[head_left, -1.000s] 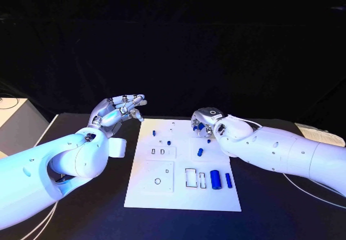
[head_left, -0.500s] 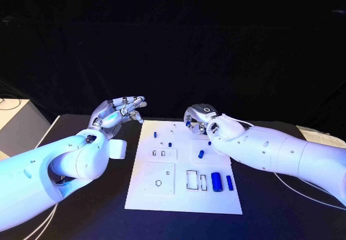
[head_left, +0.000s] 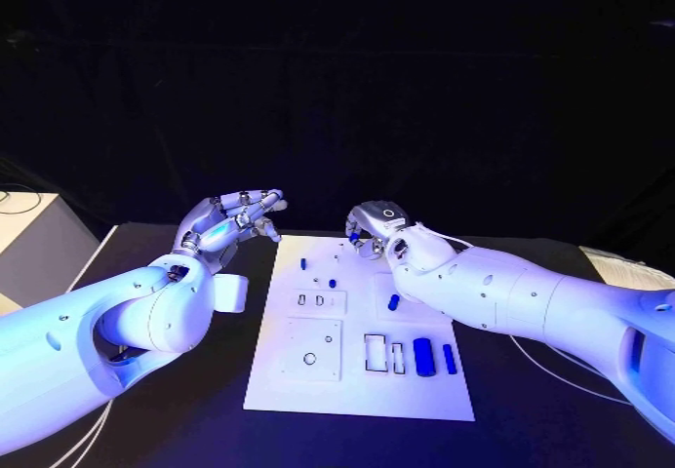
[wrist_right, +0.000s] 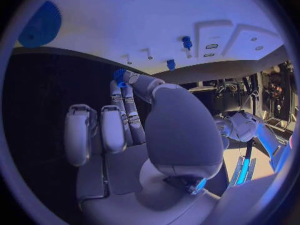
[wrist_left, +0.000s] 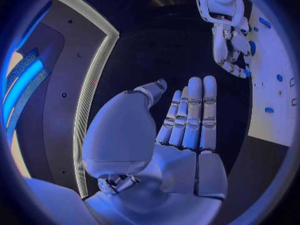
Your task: Assemble the parts on the task board
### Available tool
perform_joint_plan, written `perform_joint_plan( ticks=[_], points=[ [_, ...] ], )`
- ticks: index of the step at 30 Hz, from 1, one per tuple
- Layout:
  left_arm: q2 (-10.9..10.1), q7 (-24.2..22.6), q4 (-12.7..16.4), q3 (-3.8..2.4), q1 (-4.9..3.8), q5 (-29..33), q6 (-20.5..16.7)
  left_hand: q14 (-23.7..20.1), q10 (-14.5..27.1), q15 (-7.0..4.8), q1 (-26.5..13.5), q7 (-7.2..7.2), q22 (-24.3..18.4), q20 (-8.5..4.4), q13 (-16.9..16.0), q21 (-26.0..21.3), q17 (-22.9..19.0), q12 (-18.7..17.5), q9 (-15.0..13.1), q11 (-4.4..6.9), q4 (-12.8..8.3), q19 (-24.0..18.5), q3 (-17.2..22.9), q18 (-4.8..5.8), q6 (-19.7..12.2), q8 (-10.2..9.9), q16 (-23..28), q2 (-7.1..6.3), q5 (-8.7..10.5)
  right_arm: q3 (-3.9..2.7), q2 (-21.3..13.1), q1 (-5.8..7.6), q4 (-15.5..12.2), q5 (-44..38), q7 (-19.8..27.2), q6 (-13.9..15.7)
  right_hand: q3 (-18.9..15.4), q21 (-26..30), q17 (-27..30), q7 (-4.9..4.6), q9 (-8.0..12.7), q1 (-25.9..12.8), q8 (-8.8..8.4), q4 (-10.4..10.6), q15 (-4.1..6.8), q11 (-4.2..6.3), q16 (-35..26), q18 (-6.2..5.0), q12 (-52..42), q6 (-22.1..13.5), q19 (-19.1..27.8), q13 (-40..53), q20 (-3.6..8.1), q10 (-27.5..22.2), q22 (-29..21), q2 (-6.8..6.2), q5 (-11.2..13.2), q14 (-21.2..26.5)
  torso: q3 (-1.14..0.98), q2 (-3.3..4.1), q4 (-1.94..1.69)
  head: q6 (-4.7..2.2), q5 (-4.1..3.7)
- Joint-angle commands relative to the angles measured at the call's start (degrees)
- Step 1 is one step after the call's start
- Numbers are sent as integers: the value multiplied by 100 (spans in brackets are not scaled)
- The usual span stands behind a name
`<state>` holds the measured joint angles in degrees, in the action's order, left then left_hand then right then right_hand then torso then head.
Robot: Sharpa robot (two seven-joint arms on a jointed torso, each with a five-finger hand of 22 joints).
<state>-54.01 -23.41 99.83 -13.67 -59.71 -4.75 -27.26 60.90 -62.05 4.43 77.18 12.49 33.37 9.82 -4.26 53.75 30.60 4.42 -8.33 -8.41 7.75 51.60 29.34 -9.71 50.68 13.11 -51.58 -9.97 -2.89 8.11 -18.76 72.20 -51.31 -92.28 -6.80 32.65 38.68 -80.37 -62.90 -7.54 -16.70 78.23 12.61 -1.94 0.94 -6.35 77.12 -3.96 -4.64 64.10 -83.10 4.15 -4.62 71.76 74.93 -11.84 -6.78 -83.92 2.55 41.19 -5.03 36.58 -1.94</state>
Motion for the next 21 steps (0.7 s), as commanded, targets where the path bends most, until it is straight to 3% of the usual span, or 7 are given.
perform_joint_plan(
  ticks=[1, 6, 17, 21],
  points=[
    [24, -43, 11, -7, -5, 6, 29, -41, 17, -5, -52, 14, 7, 2, -3, 33, -9, -24, 2, -30, -3, -51, 24, -72, -25, -4, -25, 9, -8, -1, 79, -26, 95, 57, 83, 99, 29, -27, 2, 2, -7, 149, 13, -66, 43, 314, 20, 93, -81, 28, -30, 235, 1, 354, 153, 200, -20, -153, 18, 20, -22, -7, -26],
    [43, -37, -4, -8, -5, 6, 34, -42, 18, -4, -53, 15, 8, 2, -3, 36, -10, -24, 2, -30, -3, -53, 24, -72, -25, -3, -26, 10, -8, 0, 171, -50, 202, 67, 82, 97, 30, -22, 7, 1, -9, 147, 13, -69, 42, 313, 19, 92, -78, 24, -26, 236, 2, 351, 146, 199, -21, -153, 32, 23, -19, 10, -23],
    [49, -25, -12, -9, -5, 6, 33, -42, 18, -4, -53, 15, 8, 2, -3, 36, -10, -24, 2, -30, -3, -53, 24, -72, -25, -3, -26, 10, -8, 0, 235, -66, 231, 71, 63, 168, 35, -20, 15, -3, -18, 139, 12, -77, 39, 308, 19, 91, -65, 9, -22, 240, 1, 342, 144, 195, -26, -151, 64, 61, -64, -9, -41],
    [43, -21, -8, -10, -7, 5, 35, -42, 18, -4, -53, 15, 8, 2, -3, 36, -10, -24, 2, -30, -3, -53, 24, -72, -25, -3, -26, 10, -8, 0, 255, -67, 251, 72, 49, 181, 38, -18, 14, -6, -21, 137, 11, -79, 38, 307, 21, 90, -60, 2, -20, 241, 1, 338, 140, 196, -28, -151, 60, 60, -58, -6, -14]
  ],
)
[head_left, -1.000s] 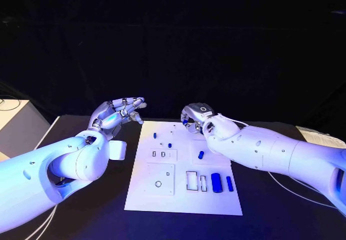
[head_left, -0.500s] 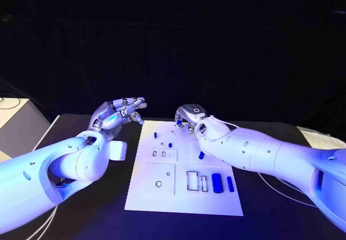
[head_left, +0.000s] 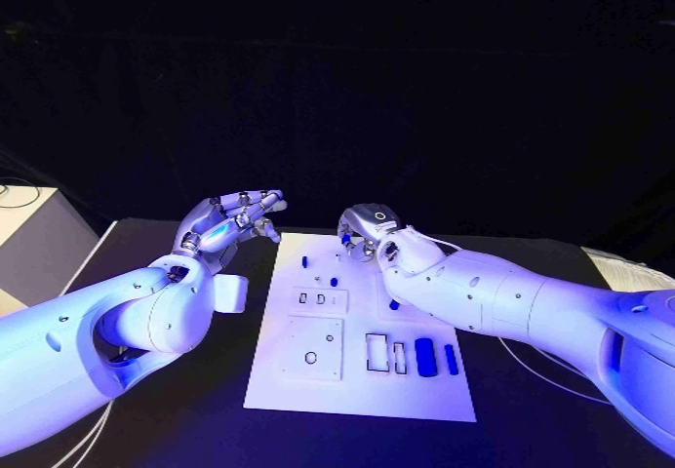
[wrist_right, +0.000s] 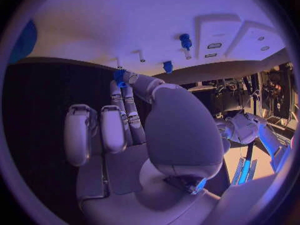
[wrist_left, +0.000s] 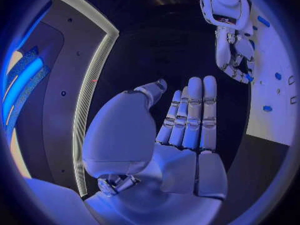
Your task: Assemble the parts on the task board
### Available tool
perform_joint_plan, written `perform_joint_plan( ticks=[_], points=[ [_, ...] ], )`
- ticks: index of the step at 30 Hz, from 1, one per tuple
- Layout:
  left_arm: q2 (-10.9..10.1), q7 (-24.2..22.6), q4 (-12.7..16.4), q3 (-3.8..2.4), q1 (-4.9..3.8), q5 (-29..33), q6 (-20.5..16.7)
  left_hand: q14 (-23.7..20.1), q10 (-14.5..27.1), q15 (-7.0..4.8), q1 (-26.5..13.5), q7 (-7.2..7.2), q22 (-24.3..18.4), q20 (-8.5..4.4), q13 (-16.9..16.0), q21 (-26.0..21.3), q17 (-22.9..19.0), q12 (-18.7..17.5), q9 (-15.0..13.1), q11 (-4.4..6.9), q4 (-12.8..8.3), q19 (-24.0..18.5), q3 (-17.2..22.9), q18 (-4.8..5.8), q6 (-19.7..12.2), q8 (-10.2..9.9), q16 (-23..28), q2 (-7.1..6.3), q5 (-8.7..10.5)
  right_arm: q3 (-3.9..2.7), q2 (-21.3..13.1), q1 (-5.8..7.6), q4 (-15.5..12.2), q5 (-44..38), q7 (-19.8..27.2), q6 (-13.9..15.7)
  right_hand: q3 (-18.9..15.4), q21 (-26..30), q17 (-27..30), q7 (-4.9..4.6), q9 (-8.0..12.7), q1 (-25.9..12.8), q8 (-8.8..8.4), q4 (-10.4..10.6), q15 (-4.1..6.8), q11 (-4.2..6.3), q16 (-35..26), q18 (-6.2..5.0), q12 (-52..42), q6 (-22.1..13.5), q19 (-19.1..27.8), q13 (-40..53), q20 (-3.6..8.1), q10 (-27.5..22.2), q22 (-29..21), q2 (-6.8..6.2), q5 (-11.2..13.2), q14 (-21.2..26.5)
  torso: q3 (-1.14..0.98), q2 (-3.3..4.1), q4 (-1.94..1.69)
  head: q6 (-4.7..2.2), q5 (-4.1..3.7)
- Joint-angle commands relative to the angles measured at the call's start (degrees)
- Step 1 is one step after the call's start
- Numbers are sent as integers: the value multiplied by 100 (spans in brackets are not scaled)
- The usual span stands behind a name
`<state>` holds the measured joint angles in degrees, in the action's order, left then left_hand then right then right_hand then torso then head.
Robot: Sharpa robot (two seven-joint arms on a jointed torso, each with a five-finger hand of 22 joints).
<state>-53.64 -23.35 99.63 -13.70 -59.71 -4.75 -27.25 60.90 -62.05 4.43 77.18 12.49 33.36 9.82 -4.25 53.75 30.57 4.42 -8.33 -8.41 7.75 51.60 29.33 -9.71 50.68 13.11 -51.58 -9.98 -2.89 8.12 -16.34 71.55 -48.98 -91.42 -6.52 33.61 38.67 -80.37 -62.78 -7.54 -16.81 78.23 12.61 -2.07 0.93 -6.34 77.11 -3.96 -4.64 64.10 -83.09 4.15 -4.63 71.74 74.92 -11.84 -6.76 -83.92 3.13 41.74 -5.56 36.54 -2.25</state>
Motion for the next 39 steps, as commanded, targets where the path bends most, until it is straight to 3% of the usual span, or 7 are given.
perform_joint_plan(
  ticks=[1, 15, 23, 29, 39],
  points=[
    [5, -27, 13, -8, -7, 5, 34, -42, 18, -4, -52, 15, 9, 2, -4, 36, -6, -25, 1, -30, -3, -53, 24, -72, -25, -4, -26, 10, -8, -1, 18, -2, 26, -15, 22, 81, 39, -18, 2, -5, -9, 137, 11, -66, 39, 305, 21, 90, -60, 3, -20, 241, 1, 339, 142, 196, -30, -151, 3, 11, -8, -2, 14],
    [-17, -18, 67, -21, -15, 5, 32, -42, 18, -4, -52, 15, 9, 2, -4, 36, -6, -25, 1, -30, -3, -53, 24, -72, -25, -4, -26, 10, -8, 2, 95, -2, 155, -10, 32, 2, 41, -18, 5, -8, -13, 132, 11, -67, 37, 303, 21, 90, -55, -3, -19, 242, 1, 336, 142, 196, -30, -150, 13, 31, -26, 0, 26],
    [-10, -12, 73, -29, -19, 5, 36, -42, 18, -4, -52, 15, 9, 2, -4, 36, -6, -25, 1, -30, -3, -53, 24, -72, -25, -4, -26, 10, -8, 3, 134, 3, 235, -15, 37, -87, 42, -12, 12, -10, -17, 128, 11, -70, 36, 301, 20, 89, -50, -9, -14, 244, 0, 333, 135, 196, -31, -149, 19, 33, -15, 18, 6],
    [-5, -9, 87, -37, -22, 4, 38, -42, 18, -4, -52, 15, 9, 2, -4, 36, -6, -25, 1, -30, -3, -53, 24, -72, -25, -4, -26, 10, -8, 6, 157, 5, 265, -19, 40, -145, 42, -5, 24, -12, -22, 123, 10, -73, 34, 299, 16, 86, -43, -16, -7, 246, -1, 327, 124, 194, -28, -146, 10, 35, -19, 28, 29],
    [2, -11, 92, -43, -24, 2, 36, -46, 18, -4, -49, 13, 24, 6, -6, 58, -10, -20, 0, -29, -7, -71, 27, -73, -24, 0, -37, 10, -8, 9, 204, 5, 319, -21, 53, -212, 42, -5, 23, -13, -24, 121, 10, -74, 33, 298, 17, 86, -40, -20, -7, 247, -1, 325, 125, 194, -27, -146, 14, 36, -16, 34, 50]
  ],
)
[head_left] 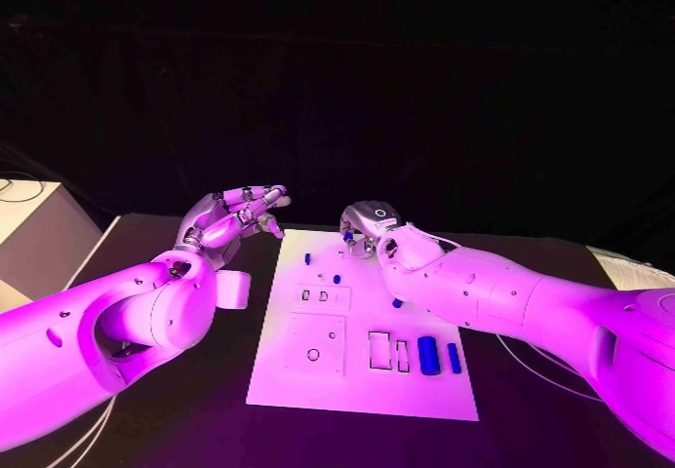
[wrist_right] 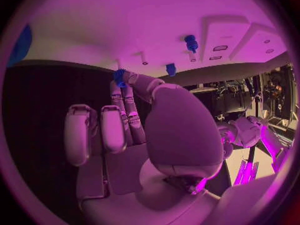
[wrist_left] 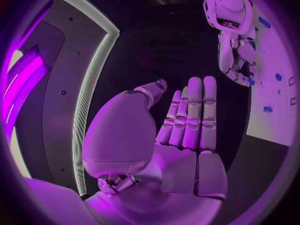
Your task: Assemble the parts on the task board
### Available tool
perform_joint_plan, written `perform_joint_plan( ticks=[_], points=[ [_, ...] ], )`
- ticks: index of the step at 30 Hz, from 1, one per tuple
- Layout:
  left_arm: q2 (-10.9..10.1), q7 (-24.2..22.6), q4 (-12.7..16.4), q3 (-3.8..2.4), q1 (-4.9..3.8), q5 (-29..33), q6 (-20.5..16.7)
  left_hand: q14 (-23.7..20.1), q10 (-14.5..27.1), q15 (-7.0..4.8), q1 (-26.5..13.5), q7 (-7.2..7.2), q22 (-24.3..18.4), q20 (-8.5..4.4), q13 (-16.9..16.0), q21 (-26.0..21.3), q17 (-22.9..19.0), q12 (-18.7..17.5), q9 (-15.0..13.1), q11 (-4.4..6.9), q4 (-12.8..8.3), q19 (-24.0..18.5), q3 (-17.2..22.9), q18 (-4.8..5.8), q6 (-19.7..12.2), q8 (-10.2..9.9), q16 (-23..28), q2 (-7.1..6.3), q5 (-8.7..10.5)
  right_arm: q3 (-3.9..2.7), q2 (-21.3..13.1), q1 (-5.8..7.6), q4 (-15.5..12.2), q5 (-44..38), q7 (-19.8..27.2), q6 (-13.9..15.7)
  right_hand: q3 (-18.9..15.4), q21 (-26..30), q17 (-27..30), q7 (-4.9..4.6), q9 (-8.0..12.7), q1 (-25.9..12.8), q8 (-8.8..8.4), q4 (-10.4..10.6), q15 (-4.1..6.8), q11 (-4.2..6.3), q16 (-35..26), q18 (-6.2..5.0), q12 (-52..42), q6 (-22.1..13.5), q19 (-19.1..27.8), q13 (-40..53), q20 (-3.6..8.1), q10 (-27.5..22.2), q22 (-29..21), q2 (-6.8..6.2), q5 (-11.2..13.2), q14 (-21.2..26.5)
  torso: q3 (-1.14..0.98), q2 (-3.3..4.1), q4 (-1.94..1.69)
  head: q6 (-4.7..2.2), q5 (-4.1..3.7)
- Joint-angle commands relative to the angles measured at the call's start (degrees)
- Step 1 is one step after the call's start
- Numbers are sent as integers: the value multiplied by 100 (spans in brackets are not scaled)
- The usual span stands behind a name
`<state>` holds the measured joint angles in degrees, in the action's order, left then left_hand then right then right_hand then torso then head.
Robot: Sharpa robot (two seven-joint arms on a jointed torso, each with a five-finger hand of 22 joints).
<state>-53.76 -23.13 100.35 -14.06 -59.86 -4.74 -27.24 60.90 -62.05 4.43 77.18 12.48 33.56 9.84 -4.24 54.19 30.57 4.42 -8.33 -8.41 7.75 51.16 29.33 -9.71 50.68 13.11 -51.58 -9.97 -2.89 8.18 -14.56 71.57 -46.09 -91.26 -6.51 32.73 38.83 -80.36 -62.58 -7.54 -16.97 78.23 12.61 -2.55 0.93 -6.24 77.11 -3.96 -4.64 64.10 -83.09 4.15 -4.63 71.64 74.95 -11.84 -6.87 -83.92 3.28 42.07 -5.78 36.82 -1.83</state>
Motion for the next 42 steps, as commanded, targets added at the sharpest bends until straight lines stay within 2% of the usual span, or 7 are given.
perform_joint_plan(
  ticks=[1, 9, 20, 29, 35, 37, 42],
  points=[
    [14, -32, 20, -8, -9, 1, 36, -46, 18, -4, -49, 13, 5, 4, -7, 14, -10, -20, 0, -29, -7, -27, 28, -73, -24, 0, -37, 10, -8, 4, 33, 2, 39, -37, 52, -128, 26, -5, 4, -13, -8, 121, 10, -27, 33, 288, 17, 86, -40, -20, -7, 247, -1, 335, 122, 194, -16, -146, -1, 3, 7, 8, 11],
    [22, -29, 36, -11, -12, 1, 40, -46, 18, -4, -49, 13, 5, 4, -7, 14, -10, -20, 0, -29, -7, -27, 28, -73, -24, 0, -37, 10, -8, 28, 124, -11, 153, -45, 16, -163, 28, 7, 14, -21, -20, 109, 7, -34, 28, 281, 17, 82, -21, -42, 5, 251, -5, 318, 107, 197, -4, -143, 1, 14, -13, 15, 9],
    [14, -23, 51, -16, -14, 1, 43, -48, 16, -4, -51, 12, 10, 6, -8, 22, -11, -18, -1, -29, -7, -34, 28, -74, -23, 2, -41, 10, -8, 45, 155, -19, 246, -121, -26, -206, 32, 12, 27, -26, -28, 105, 4, -41, 23, 276, 14, 81, -7, -60, 11, 253, -8, 304, 102, 200, -1, -140, 2, 17, 5, 24, 28],
    [19, -17, 48, -18, -16, 1, 46, -48, 16, -4, -51, 12, 10, 6, -8, 22, -11, -18, -1, -29, -7, -34, 28, -74, -23, 2, -41, 10, -8, 59, 171, -22, 278, -118, -22, -240, 24, 41, 31, -43, -49, 76, -7, -54, 8, 257, 22, 71, 36, -113, 38, 258, -21, 260, 66, 194, 27, -137, 1, 15, 0, 22, 30],
    [19, -12, 47, -19, -17, 1, 50, -48, 16, -4, -51, 12, 10, 6, -8, 22, -11, -18, -1, -29, -7, -34, 28, -74, -23, 2, -41, 10, -8, 61, 190, -21, 311, -61, 11, -264, 25, 197, 124, -120, -78, -25, -102, -37, -67, 170, -1, 26, 124, -340, 163, 216, -78, -16, -128, 181, 173, -104, 5, 18, 5, 18, 41],
    [18, -10, 47, -19, -17, 1, 50, -51, 16, -3, -55, 12, 19, 8, -9, 35, -14, -16, -2, -29, -6, -45, 26, -74, -22, 5, -46, 10, -8, 62, 193, -21, 323, -38, 21, -285, 54, 294, 205, -180, -70, -86, -196, -15, -129, 100, -30, -1, 123, -507, 234, 142, -124, -246, -246, 128, 160, -81, 5, 19, 6, 16, 42],
    [14, -8, 47, -20, -18, 1, 49, -51, 16, -3, -55, 12, 19, 8, -9, 35, -14, -16, -2, -29, -6, -45, 26, -74, -22, 5, -46, 10, -8, 63, 192, -21, 346, -8, 30, -319, 73, 416, 312, -208, -75, -126, -255, 0, -163, 59, -71, -37, 118, -608, 319, 81, -162, -376, -395, 79, 135, -52, 6, 18, 8, 16, 47]
  ],
)
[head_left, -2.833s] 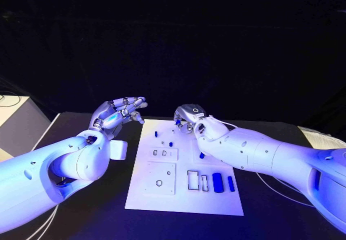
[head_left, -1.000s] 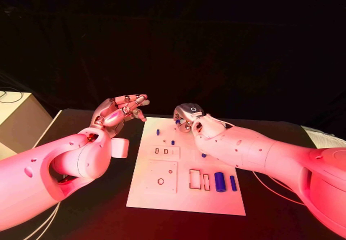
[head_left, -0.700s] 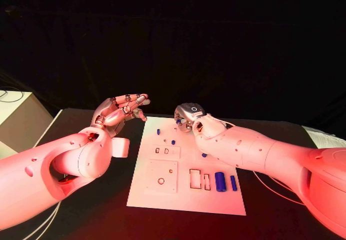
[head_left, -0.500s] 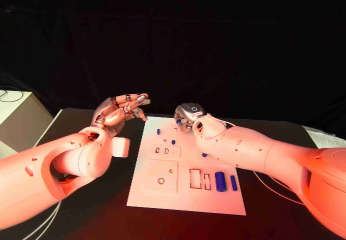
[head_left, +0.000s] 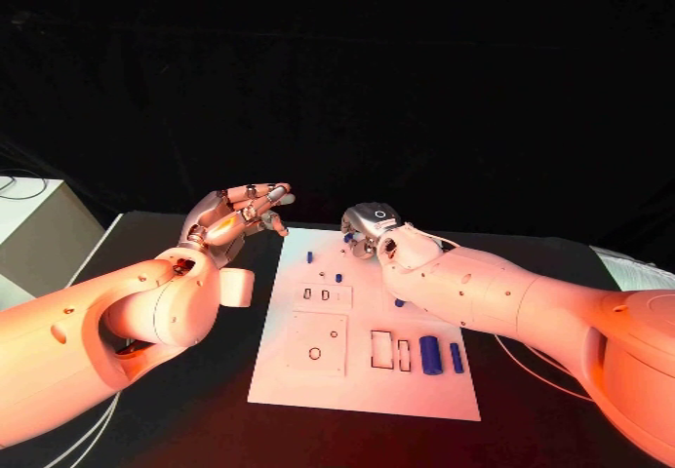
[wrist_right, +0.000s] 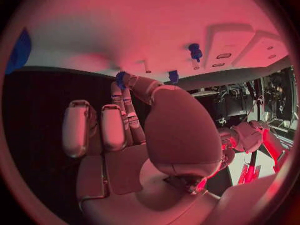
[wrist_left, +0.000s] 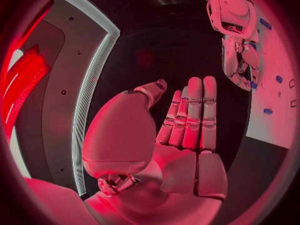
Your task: Assemble the parts on the task board
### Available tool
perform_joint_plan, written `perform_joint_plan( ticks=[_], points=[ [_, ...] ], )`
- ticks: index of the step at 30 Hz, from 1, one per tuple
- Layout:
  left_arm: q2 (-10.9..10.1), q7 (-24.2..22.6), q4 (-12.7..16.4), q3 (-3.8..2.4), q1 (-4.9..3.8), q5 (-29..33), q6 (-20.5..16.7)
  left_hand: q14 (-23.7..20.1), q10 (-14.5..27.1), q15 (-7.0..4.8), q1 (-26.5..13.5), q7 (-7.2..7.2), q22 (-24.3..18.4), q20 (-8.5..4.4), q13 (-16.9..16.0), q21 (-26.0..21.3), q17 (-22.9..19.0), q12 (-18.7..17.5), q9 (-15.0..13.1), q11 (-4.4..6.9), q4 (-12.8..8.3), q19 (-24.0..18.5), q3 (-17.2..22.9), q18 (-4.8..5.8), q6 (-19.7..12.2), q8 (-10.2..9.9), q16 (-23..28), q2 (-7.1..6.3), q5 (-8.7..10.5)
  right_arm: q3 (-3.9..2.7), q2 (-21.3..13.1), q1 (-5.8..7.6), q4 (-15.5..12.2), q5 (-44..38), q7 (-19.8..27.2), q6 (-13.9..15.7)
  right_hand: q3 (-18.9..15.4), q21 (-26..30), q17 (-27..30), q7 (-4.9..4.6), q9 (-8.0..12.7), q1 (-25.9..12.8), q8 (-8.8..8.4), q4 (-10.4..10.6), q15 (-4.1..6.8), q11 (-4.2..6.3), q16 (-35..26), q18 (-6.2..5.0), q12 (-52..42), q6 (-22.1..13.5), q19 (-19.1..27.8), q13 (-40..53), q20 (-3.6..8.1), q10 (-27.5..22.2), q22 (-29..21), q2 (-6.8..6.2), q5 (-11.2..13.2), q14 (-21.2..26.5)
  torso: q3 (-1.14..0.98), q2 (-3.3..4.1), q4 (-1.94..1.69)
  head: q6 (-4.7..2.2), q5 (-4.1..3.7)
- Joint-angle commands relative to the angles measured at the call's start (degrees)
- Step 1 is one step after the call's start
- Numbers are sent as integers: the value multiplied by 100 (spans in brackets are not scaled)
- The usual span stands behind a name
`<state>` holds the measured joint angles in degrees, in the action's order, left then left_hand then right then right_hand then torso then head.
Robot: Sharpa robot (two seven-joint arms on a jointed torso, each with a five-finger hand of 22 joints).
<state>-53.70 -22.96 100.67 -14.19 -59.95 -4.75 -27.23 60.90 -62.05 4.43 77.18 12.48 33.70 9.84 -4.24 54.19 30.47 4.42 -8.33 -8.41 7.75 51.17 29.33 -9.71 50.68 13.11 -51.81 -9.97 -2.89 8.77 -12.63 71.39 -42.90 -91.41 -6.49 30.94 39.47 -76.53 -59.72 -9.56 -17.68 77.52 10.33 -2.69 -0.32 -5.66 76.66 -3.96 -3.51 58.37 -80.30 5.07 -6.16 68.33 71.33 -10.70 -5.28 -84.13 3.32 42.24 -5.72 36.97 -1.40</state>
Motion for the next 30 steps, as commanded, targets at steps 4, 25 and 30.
perform_joint_plan(
  ticks=[4, 25, 30],
  points=[
    [5, -24, 17, -7, -9, 1, 49, -51, 16, -3, -55, 12, 5, 8, -9, 35, -5, -16, -2, -29, -6, -47, 27, -74, -22, 5, -23, 9, -8, 4, 0, -2, 35, 17, 26, -144, 20, 64, 53, -11, -8, -58, -39, 17, -45, -6, -38, -46, 5, -55, 61, -28, -17, -74, -71, -38, -27, -23, 3, 5, -1, 0, 3],
    [45, -3, -45, -7, -8, -10, 75, -56, 16, -3, -59, 12, 15, 10, -10, 50, -9, -13, -3, -29, -4, -60, 25, -75, -22, 7, -29, 9, -7, 5, -67, -2, 12, 189, 79, 130, -24, 536, 451, -17, -53, -166, -210, 75, -111, -94, -207, -163, 10, -375, 306, -153, -95, -802, -596, -224, -21, 82, 11, 16, 8, 11, -9],
    [52, -11, -52, -7, -7, -11, 82, -56, 16, -3, -59, 12, 15, 10, -10, 50, -9, -13, -3, -29, -4, -60, 25, -75, -22, 7, -29, 9, -7, 5, -86, -2, -11, 235, 93, 161, -82, 571, 470, -18, -65, -148, -221, 79, -121, -109, -207, -166, 9, -394, 304, -155, -106, -959, -623, -211, -23, 82, 4, 8, -1, 15, -13]
  ],
)
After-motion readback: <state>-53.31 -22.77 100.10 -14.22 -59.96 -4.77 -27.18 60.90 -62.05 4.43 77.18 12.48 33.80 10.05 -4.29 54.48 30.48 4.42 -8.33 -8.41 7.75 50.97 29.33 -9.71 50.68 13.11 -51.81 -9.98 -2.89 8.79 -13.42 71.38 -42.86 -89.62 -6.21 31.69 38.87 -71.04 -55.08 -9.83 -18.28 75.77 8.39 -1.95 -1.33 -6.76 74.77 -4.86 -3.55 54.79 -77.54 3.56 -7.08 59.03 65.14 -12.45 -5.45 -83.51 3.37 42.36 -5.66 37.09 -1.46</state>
